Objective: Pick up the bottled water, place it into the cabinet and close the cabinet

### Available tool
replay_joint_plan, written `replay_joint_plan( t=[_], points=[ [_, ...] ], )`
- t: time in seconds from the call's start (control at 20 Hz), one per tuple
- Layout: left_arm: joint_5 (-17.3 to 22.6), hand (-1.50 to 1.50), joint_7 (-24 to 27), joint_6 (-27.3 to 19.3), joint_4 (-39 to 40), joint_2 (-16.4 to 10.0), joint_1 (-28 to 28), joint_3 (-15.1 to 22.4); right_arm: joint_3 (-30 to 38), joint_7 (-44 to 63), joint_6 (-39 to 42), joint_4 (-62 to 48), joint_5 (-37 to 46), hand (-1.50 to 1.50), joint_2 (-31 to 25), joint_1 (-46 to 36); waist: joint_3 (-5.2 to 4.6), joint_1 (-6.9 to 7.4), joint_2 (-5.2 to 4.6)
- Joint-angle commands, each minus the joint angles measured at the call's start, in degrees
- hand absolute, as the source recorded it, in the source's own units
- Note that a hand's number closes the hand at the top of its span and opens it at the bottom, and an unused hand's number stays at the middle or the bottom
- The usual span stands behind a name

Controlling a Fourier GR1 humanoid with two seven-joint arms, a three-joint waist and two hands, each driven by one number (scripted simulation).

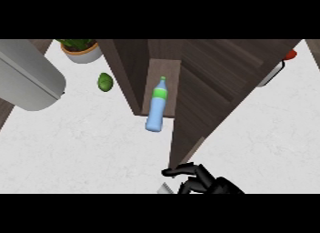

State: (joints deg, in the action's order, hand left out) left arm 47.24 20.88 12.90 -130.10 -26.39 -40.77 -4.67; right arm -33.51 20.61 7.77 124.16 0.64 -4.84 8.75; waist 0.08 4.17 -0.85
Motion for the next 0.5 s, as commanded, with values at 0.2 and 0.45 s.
replay_joint_plan(
  t=[0.2,0.45],
  points=[
    [7.83,-1.5,0.81,7.62,3.82,-1.8,-2.56,-9.13,0.94,4.9,-11.75,-8.52,-12.13,1.5,4.69,-21.49,-0.16,-1.16,0.59],
    [9.37,-1.5,0.72,10.03,2.1,-0.55,-5.8,-11.32,9.88,3.66,-13.03,-16.73,-21.2,1.5,4.74,-31.97,-0.06,-1.27,0.67]
  ],
)
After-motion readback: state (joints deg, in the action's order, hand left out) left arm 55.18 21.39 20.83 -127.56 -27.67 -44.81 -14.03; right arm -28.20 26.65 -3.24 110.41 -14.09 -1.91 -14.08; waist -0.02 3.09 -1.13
